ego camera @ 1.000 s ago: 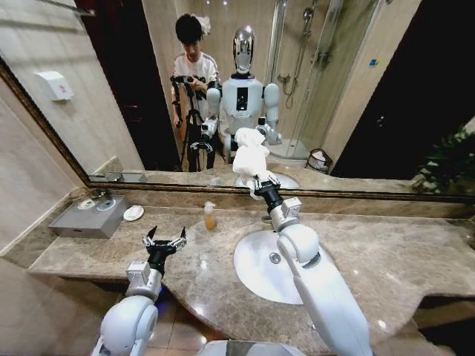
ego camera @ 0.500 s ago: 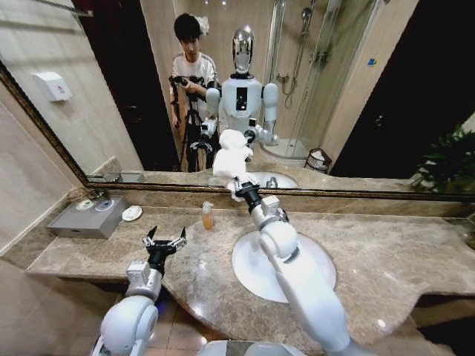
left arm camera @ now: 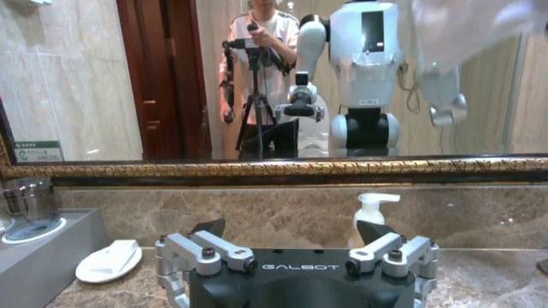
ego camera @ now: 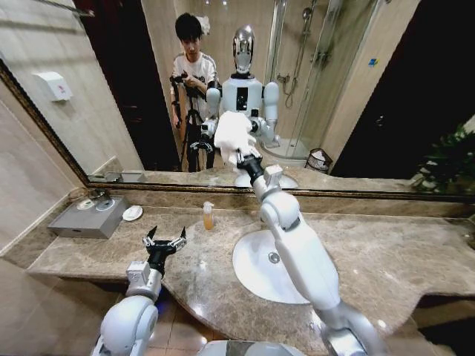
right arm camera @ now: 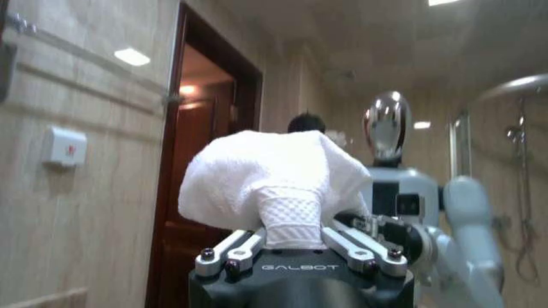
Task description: Pick up the towel from the sink counter and wipe the mirror surface.
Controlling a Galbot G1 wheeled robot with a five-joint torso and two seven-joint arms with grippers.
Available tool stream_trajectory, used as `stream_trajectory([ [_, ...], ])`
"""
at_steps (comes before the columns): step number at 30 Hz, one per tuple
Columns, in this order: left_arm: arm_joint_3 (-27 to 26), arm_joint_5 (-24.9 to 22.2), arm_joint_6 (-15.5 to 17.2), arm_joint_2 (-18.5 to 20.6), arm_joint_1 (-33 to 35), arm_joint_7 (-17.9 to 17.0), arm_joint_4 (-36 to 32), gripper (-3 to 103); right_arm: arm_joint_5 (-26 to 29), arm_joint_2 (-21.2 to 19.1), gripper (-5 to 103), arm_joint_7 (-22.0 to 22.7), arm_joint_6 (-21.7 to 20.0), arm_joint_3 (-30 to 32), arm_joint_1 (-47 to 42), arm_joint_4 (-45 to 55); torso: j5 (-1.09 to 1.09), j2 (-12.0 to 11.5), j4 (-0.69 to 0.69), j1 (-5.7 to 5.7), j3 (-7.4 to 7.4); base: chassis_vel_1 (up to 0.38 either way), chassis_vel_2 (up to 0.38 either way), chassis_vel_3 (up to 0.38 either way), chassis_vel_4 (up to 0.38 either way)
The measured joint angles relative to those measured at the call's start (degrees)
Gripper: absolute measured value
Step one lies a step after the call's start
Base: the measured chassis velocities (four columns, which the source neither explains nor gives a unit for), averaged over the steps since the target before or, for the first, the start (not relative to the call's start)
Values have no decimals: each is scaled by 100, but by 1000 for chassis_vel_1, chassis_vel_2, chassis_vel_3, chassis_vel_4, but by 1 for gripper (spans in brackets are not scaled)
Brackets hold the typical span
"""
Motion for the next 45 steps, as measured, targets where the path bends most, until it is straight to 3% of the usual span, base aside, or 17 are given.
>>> stream_trajectory([
  [10,0,0,0,0,0,0,0,100,-420,-39,12,-116,179,-192,-517,-388,1,0,-2,-1,0,0,0,0,0],
  [19,0,0,0,0,0,0,0,100,-431,92,12,28,239,-90,40,-288,0,0,0,-1,0,0,0,0,0],
  [21,0,0,0,0,0,0,0,100,-662,107,12,22,306,-38,49,-259,1,0,-1,0,0,0,0,0,0],
  [34,0,0,0,0,0,0,0,100,-991,189,12,-61,490,-190,-555,-960,1,0,-1,-1,0,0,0,0,0],
  [45,0,0,0,0,0,0,0,100,-832,216,12,178,387,-53,-40,-193,0,0,-1,0,0,0,0,0,0],
])
